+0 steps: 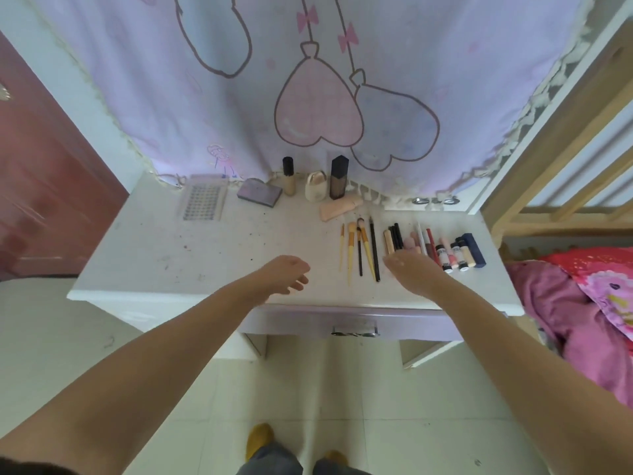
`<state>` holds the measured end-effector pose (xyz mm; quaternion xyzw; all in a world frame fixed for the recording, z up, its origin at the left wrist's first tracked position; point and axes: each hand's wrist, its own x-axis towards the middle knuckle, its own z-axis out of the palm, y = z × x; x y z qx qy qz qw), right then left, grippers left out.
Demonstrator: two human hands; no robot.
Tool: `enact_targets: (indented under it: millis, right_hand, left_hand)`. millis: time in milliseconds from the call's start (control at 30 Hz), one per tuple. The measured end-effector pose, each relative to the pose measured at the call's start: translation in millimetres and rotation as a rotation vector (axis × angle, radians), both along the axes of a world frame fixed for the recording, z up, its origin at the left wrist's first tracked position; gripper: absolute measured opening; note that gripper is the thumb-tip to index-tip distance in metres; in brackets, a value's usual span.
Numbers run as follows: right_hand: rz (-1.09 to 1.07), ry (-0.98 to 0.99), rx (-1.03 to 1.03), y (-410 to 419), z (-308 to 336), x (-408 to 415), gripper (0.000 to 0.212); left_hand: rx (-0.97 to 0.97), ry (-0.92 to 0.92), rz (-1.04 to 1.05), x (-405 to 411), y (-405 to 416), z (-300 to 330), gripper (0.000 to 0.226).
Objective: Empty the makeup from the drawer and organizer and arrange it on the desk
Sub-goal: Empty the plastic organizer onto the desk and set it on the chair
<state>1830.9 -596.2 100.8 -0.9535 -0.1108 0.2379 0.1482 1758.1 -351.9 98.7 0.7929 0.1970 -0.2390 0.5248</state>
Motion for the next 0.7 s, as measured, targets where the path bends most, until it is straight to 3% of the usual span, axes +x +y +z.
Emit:
enact_targets:
  millis: [100, 233, 333, 500, 700]
  right_hand:
    - [0.022, -0.423, 0.095, 26.2, 5.5, -3.9, 0.042]
    - [0.079, -0.715, -0.091, 45.0, -5.6, -25.0, 0.051]
    - [0.021, -0.688, -0.156, 42.3, -15.8, -41.4, 0.055]
    - [-0.132, -0.605, -0.268, 39.6, -38.7, -71.4, 0.058]
    - [-0.462, -0.426, -0.381, 64.7, -58.3, -131.4, 0.062]
  left_hand:
    - [0.249, -0.282, -0.113, 15.9, -11.7, 9.7, 0.026]
    - [0.800, -0.648, -0.240, 11.9, -18.2, 4.0, 0.042]
    - [0.976, -0.642, -0.407, 5.9, -10.3, -7.6, 0.051]
    - [1.010, -0.677, -0.627, 5.5, 10.3, -27.8, 0.073]
    - [0.943, -0.791, -0.887, 6.7, 21.5, -41.0, 0.058]
